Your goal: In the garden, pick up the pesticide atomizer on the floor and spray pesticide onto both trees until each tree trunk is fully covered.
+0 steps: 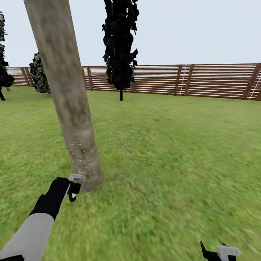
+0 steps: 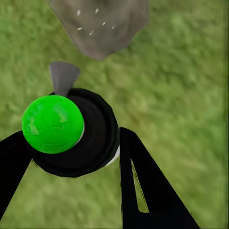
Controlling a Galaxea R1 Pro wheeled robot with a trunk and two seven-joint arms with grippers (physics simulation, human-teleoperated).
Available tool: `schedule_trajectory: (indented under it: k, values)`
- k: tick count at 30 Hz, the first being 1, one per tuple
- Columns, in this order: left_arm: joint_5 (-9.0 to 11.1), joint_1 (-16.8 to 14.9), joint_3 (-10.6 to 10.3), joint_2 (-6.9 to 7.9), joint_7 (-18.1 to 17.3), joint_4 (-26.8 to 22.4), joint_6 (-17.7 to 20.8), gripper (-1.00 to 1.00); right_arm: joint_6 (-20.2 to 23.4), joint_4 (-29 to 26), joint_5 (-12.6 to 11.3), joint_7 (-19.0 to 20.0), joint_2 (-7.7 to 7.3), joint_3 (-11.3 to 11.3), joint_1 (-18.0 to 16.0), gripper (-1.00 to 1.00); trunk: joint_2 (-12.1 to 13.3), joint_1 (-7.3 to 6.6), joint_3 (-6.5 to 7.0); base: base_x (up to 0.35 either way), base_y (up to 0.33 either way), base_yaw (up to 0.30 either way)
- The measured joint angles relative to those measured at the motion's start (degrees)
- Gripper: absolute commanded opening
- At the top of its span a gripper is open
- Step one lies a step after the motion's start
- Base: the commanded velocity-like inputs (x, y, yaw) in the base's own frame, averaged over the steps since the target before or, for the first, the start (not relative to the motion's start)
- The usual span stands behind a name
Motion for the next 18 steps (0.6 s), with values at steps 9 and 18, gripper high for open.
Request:
schedule_trajectory:
  k: [9,18]
  values:
    - [-0.04,0.0,0.02,0.17,1.89,0.04,0.08,-1.0,0.03,0.0,0.05,-0.02,0.0,0.0,0.0,1.0,0.0,0.0,0.0,0.076,-0.249,0.203]
    - [0.11,0.0,0.12,0.02,3.25,0.04,0.09,-1.0,0.0,0.0,0.05,0.0,0.0,0.0,0.0,1.0,0.0,0.0,0.0,0.024,-0.271,0.189]
